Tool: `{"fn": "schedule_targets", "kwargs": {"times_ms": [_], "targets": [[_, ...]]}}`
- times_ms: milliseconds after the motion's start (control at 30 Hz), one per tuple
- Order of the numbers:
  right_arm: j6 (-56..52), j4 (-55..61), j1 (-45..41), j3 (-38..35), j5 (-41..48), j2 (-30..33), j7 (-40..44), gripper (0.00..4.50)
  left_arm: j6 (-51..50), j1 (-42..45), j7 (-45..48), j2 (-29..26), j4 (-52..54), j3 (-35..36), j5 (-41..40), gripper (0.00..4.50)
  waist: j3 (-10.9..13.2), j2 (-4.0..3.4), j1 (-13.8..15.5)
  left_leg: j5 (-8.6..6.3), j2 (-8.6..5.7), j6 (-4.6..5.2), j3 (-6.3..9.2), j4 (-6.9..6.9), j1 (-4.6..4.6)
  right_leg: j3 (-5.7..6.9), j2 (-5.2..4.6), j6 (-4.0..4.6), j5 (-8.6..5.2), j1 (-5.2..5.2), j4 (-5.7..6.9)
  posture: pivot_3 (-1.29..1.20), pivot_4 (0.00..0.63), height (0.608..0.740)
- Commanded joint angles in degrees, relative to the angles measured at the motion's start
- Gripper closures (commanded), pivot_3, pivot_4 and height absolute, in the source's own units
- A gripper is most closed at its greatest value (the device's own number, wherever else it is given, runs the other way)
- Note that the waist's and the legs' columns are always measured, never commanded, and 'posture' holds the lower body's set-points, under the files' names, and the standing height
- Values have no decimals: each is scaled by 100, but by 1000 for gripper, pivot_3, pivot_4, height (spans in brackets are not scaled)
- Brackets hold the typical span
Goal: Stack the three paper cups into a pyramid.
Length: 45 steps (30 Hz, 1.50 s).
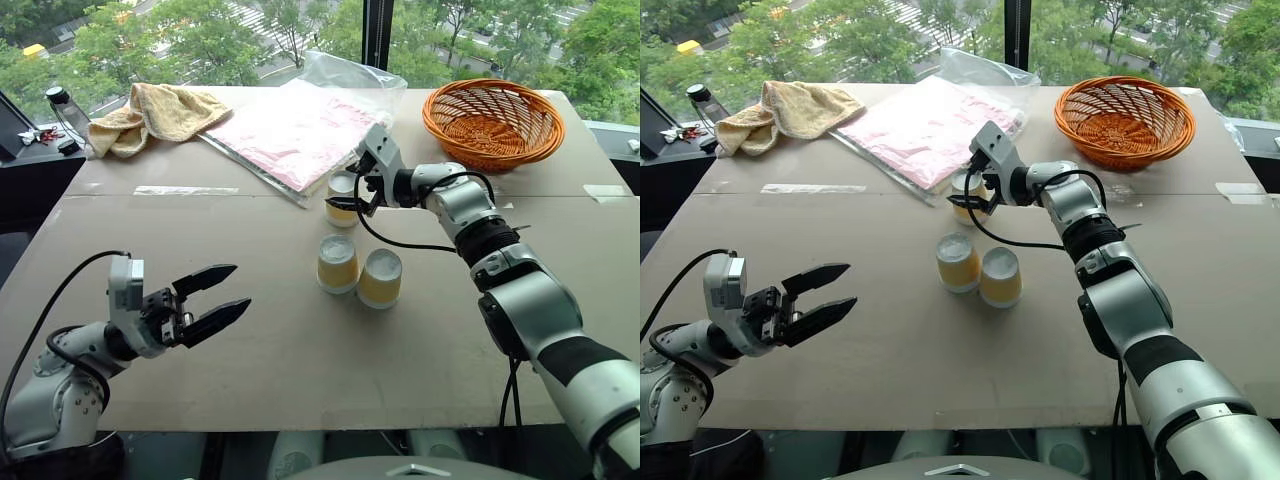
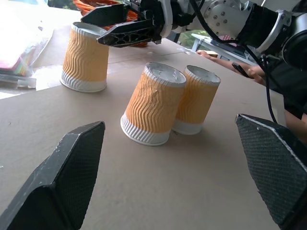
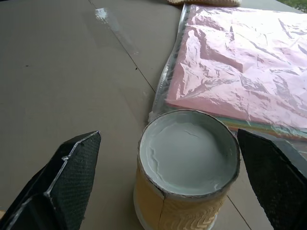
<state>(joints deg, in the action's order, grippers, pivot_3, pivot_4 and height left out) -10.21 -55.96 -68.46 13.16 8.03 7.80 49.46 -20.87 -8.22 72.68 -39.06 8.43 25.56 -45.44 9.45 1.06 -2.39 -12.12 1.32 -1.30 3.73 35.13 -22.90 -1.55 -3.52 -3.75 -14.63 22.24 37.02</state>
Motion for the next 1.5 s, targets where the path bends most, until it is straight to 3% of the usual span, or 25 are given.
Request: {"fn": "schedule_targets", "kwargs": {"times_ms": [33,100,133,200,300,500,633,733,833,967,1233,1500], "targets": [[420,-522,-366,-217,-183,-120,-175,57,60,-97,-34,-2,246,237,-176,0,0,0,-8,0,0,0,-1,0,0,-1,0,0,0,0,-2,0,150,740],[549,-792,-448,-287,-272,-171,-265,57,69,-149,-47,4,282,259,-190,0,1,-1,-13,0,0,0,-3,0,0,-3,0,0,0,0,-2,0,150,740],[595,-881,-477,-337,-288,-186,-271,282,72,-163,-56,9,293,266,-194,0,1,-1,-7,0,0,0,-3,-1,0,-3,0,0,0,0,-2,0,150,740],[664,-975,-508,-425,-315,-187,-233,851,78,-182,-75,23,311,275,-195,0,2,-2,-7,0,0,0,-2,-1,0,-2,0,0,0,0,-2,0,150,740],[787,-918,-505,-504,-362,-67,-65,2177,100,-174,-81,47,288,247,-177,0,3,-5,-17,0,0,0,-3,-1,0,-3,0,0,0,1,-1,0,150,740],[680,-33,-519,-892,-20,490,493,2216,104,-57,-31,57,250,142,-179,0,31,-11,1,0,-1,0,-3,-1,-2,-3,0,0,0,0,-2,0,150,740],[-525,1872,-201,-1178,572,1169,1087,2216,95,-5,84,39,277,58,-181,0,40,-15,13,0,-1,0,0,-1,-10,-1,-1,-1,1,2,-5,0,150,740],[-2318,4541,626,-1296,1489,2046,1457,2216,68,46,241,-14,283,39,-240,0,38,-12,23,-1,0,0,2,-2,-13,4,-2,-2,0,2,-15,0,150,740],[-3648,6495,1371,-1529,2276,2632,1184,2216,180,81,461,-41,214,113,-274,0,39,-13,36,-1,0,0,5,-6,-19,7,-5,-2,-1,2,-22,0,150,740],[-4530,8056,2146,-1704,2841,2857,539,2216,820,154,870,245,139,241,-292,0,39,-14,-23,-1,1,1,-8,-5,-4,-3,-5,-1,-1,2,-11,0,150,740],[-5115,9164,2655,-1318,3083,2399,-730,2216,709,215,1679,157,-281,232,-689,0,31,2,17,-1,2,2,-13,21,-3,-8,-4,-1,0,-6,-12,0,150,740],[-5136,9184,2700,-886,3020,2377,-1111,2216,629,236,1711,76,-457,215,-624,0,31,2,19,-1,2,2,-6,14,-11,-5,-3,-1,-1,-1,-16,0,150,740]]}}
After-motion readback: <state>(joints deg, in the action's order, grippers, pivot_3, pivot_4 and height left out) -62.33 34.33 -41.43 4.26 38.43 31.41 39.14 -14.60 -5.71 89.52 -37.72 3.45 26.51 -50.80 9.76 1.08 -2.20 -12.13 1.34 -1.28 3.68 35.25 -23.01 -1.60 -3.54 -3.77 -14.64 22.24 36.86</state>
